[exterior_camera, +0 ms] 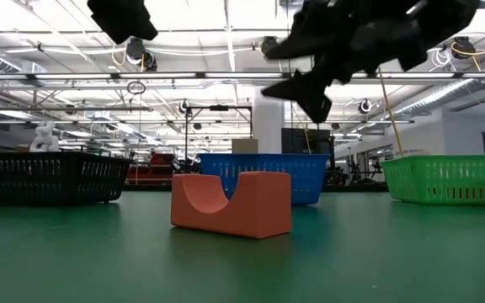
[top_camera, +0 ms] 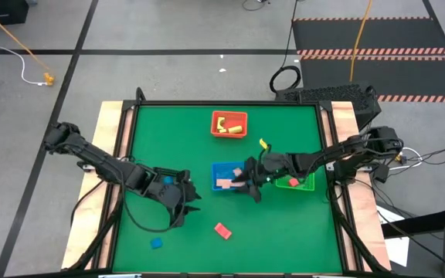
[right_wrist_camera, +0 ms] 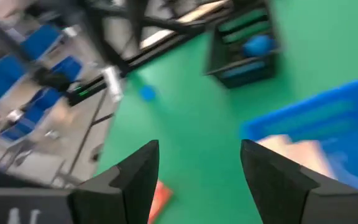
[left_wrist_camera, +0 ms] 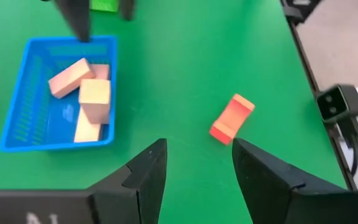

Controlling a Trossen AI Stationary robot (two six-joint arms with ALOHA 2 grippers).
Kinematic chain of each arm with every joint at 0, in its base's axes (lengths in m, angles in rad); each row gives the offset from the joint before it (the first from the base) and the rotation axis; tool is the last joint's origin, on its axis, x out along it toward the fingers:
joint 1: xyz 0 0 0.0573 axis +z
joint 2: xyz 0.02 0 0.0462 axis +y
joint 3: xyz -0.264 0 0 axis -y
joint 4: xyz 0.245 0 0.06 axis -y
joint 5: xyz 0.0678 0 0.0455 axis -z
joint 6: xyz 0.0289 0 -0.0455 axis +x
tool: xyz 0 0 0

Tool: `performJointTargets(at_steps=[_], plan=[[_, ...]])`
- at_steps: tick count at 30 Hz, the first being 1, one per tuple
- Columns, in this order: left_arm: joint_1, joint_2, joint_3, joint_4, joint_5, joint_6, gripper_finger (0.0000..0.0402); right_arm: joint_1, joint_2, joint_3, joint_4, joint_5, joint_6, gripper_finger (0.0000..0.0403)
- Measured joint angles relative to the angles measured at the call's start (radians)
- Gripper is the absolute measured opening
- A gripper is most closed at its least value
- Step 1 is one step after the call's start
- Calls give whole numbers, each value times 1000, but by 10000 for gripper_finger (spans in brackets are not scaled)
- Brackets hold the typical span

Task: Sort & place blocks by color
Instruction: Put the red arch block into the green bin

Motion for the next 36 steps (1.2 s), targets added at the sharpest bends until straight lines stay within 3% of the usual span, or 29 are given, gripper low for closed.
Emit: performJointTargets(at_steps=[3,12,16,23,30,36], plan=[[-13,0,0,1,-1,31,183,85,0,0,44,48,-23,218],[-22,0,0,2,-1,41,184,340,11,0,58,418,-231,219],[-24,1,0,4,-2,18,184,399,56,0,109,490,-263,219],[-41,1,0,10,-2,11,184,433,199,0,306,513,-347,219],[-67,1,0,24,-2,9,184,439,377,17,509,433,-395,219],[-88,1,0,66,-2,13,184,446,513,118,535,433,-395,219]])
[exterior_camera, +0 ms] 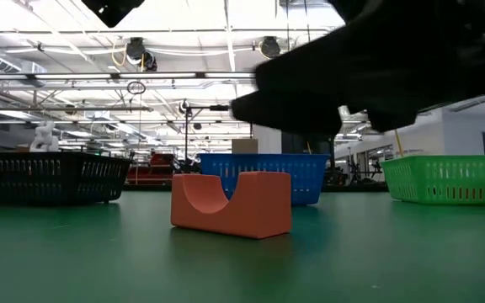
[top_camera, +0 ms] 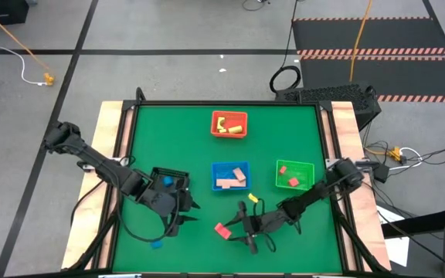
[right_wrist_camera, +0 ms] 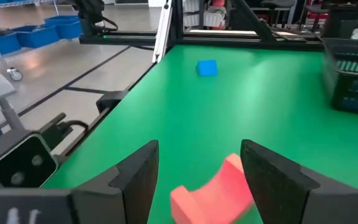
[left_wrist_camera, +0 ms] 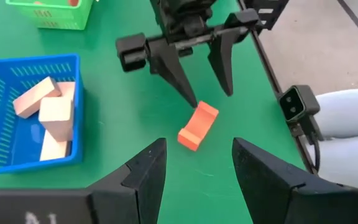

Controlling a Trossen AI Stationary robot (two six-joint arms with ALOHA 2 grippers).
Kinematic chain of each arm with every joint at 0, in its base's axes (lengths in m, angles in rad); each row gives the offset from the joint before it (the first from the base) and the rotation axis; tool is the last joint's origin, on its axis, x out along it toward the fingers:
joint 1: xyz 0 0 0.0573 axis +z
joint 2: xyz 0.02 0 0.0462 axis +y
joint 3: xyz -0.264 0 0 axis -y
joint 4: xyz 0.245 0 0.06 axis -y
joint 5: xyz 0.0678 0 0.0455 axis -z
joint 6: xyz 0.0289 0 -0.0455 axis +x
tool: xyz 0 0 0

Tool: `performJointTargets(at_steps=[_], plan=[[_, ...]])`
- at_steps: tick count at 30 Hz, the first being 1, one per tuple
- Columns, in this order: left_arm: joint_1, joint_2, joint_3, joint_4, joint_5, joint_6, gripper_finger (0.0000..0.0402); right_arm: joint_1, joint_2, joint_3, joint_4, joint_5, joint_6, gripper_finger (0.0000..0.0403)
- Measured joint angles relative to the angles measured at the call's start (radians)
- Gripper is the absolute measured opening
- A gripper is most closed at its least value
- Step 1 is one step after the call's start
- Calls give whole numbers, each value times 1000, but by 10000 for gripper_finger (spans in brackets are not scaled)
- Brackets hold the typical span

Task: Sort & place blocks by color
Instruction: Put the red arch block into the green bin

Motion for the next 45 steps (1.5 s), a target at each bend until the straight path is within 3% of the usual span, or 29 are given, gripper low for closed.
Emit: performJointTargets(at_steps=[7,21,24,27,45], plan=[[-22,0,0,-3,0,-1,184,6,60,53,-26,0,-11,217],[-42,0,0,-3,0,-3,184,-4,57,53,-143,-3,20,157],[-42,0,0,-4,0,-3,184,-6,57,54,-151,-62,20,149],[-42,0,0,-4,0,-3,184,-6,62,52,-165,-106,19,144],[-42,0,0,-5,0,-3,184,-10,60,52,-180,-102,34,126]])
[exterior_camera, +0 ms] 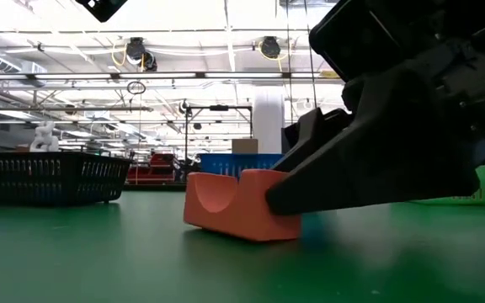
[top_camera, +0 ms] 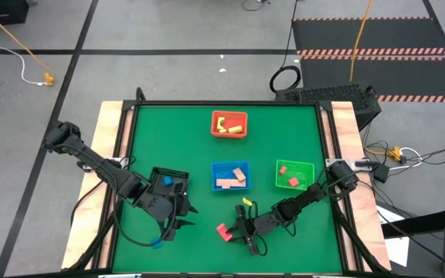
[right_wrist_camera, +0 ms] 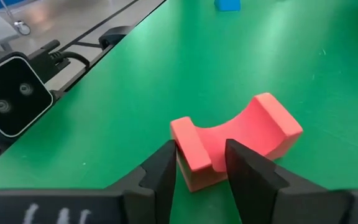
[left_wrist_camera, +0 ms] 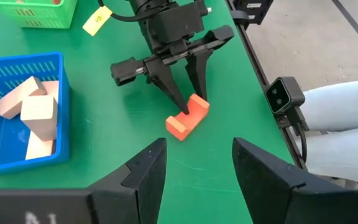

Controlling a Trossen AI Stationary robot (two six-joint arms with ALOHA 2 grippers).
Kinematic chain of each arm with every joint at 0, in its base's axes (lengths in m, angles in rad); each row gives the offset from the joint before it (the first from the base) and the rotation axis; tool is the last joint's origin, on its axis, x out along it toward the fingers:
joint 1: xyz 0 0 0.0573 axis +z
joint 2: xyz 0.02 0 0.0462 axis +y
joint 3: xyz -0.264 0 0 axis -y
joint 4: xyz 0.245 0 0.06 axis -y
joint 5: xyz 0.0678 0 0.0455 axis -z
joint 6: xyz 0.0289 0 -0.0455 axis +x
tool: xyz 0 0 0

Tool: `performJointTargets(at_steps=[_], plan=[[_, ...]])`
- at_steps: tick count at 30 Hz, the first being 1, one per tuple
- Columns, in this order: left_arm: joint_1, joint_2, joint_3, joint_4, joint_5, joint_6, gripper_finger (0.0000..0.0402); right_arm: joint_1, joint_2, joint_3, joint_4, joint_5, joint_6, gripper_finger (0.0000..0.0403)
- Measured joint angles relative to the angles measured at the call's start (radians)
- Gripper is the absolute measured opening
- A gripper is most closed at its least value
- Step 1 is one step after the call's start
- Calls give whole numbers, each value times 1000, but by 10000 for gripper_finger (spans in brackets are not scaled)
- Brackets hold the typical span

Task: Sort & place blocks by color
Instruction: Put the red arch block into the green bin

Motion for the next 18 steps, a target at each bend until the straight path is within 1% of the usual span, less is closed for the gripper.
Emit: performJointTargets(at_steps=[4,9,11,15,18], plan=[[0,0,0,0,0,0,184,-1,0,0,1,0,13,100],[0,0,0,0,0,0,184,-1,-3,1,9,0,7,40],[0,0,0,0,0,0,184,-1,-4,2,16,0,7,23],[0,0,0,0,0,0,184,0,-3,1,57,-30,12,20],[0,0,0,0,0,0,184,1,0,0,90,-58,15,32]])
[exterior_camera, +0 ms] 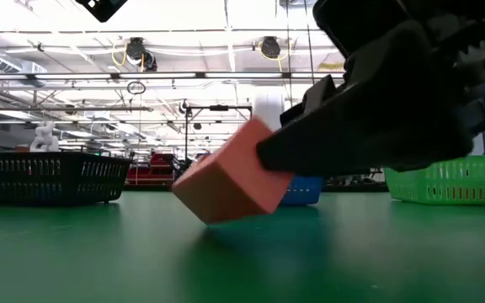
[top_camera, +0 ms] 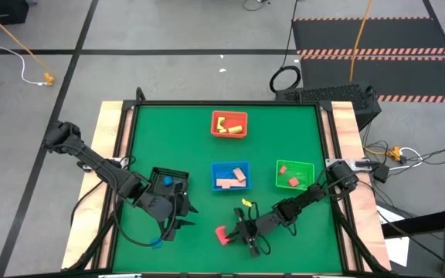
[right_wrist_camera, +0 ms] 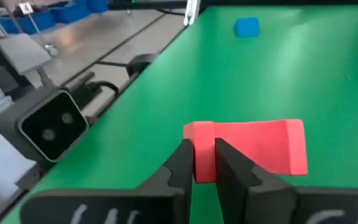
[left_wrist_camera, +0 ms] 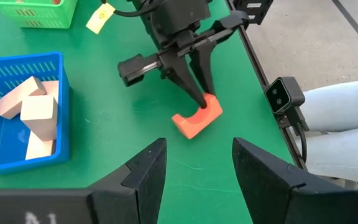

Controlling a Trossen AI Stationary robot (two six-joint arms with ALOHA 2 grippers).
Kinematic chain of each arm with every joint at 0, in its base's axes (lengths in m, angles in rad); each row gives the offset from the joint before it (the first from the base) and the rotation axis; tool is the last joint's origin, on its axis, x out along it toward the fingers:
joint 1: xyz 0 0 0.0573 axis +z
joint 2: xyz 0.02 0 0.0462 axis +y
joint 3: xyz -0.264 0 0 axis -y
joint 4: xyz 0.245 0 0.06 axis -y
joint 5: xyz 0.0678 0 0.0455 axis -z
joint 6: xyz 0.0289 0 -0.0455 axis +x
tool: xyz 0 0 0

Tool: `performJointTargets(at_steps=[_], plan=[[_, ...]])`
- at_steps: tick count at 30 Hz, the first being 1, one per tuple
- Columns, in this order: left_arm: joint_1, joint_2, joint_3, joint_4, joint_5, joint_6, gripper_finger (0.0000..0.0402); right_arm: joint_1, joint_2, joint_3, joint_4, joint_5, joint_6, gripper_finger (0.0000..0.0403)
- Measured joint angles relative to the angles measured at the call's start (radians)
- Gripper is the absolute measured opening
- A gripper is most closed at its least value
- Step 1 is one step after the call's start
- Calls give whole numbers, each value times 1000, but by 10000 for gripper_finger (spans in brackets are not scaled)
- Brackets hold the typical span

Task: Sort & place blocks by color
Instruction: Put the red arch block into the green bin

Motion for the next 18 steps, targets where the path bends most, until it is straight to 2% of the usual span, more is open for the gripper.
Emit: performJointTargets(at_steps=[6,10,13,18], plan=[[-3,0,0,-3,0,0,184,0,-35,0,3,2,-11,25],[-5,0,0,-7,0,0,184,0,-120,0,-69,4,-68,22],[-5,0,0,-7,0,-16,184,0,-223,0,-221,24,-84,27],[-5,0,0,-12,1,-60,184,0,-438,0,-613,112,-49,26]])
